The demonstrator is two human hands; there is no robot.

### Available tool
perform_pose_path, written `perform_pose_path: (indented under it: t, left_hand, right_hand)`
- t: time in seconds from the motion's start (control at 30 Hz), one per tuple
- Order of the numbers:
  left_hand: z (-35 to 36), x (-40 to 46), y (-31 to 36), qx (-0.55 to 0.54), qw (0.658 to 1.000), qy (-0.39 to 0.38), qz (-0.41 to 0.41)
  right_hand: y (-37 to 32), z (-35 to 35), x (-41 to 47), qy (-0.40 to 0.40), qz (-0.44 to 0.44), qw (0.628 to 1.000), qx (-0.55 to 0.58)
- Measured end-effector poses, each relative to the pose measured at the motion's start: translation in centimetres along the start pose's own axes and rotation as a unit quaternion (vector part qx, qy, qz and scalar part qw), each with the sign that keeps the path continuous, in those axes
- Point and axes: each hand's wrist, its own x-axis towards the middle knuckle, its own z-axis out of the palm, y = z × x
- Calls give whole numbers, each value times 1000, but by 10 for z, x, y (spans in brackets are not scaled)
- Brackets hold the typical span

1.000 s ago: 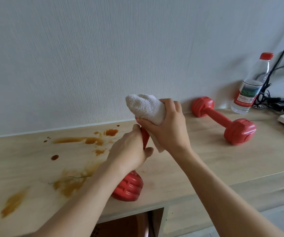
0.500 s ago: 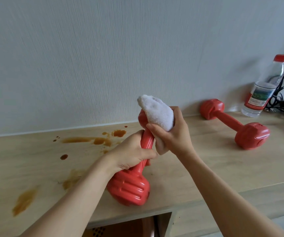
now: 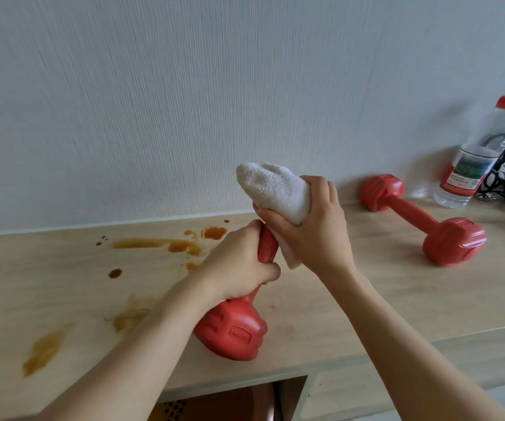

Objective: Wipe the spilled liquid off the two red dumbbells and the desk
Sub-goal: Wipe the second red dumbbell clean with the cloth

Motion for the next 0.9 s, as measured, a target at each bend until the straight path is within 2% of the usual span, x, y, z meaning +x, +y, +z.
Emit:
perform_pose_path:
  t: [0.17, 0.23, 0.3, 0.37, 0.47, 0.53, 0.57, 0.7, 0.8, 0.9]
  left_hand:
    - [8, -6, -2, -230, 971, -67, -17]
    - [10, -7, -3, -281, 954, -99, -28]
    - [9, -4, -3, -290, 949, -118, -44]
    - [6, 1, -1, -241, 964, -104, -48]
    - [6, 5, 6, -37, 999, -10, -18]
    - [12, 4, 9, 67, 996, 57, 19]
    - [14, 3, 9, 75, 994, 69, 29]
    - [7, 3, 6, -62, 998, -13, 10]
    - [2, -1, 5, -163, 985, -54, 12]
    - [4, -3, 5, -249, 965, -81, -2]
  right_hand:
    - [19, -2, -2, -35, 16, 976, 212]
    - [23, -3, -3, -37, 27, 970, 237]
    - [22, -5, -2, -35, 35, 978, 205]
    - [16, -6, 1, -14, 37, 992, 122]
    - [0, -8, 2, 25, 20, 999, 0]
    - [-8, -8, 1, 38, -4, 998, -46]
    - [-9, -8, 1, 38, -15, 998, -55]
    - [0, -7, 1, 17, 1, 1000, 12]
    - [9, -3, -1, 11, 8, 989, 149]
    - [16, 1, -1, -13, 30, 961, 276]
